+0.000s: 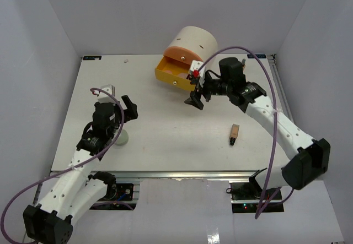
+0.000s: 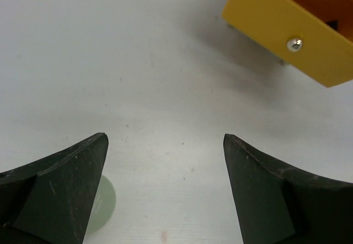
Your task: Organize the makeup
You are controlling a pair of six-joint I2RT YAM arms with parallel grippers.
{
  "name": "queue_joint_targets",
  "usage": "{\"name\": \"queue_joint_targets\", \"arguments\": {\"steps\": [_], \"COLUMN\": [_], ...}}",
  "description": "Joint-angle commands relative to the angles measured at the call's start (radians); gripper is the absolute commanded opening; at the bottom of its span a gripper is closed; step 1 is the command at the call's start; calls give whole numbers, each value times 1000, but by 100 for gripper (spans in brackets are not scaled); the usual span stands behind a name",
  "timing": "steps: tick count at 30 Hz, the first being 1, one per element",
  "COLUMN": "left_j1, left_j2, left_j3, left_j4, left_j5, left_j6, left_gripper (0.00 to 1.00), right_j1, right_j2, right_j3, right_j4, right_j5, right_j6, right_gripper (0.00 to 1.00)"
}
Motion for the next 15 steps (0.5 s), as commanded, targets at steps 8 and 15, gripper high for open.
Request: {"name": "queue_joint_targets", "arguments": {"steps": [8, 15], "left_j1": [172, 190], "left_j2": [373, 516], "left_j3": [201, 232], "left_j4": [-427, -565], "left_j5": [24, -24], "left_j6": [-418, -550], "left_gripper": [98, 98], "right_j1": [-170, -176], "right_j2": [-237, -282], "right_j3": [-473, -501], "right_j4": [273, 304], "right_j5": [-357, -358], "right_j6": [165, 187], "right_gripper": [90, 90]}}
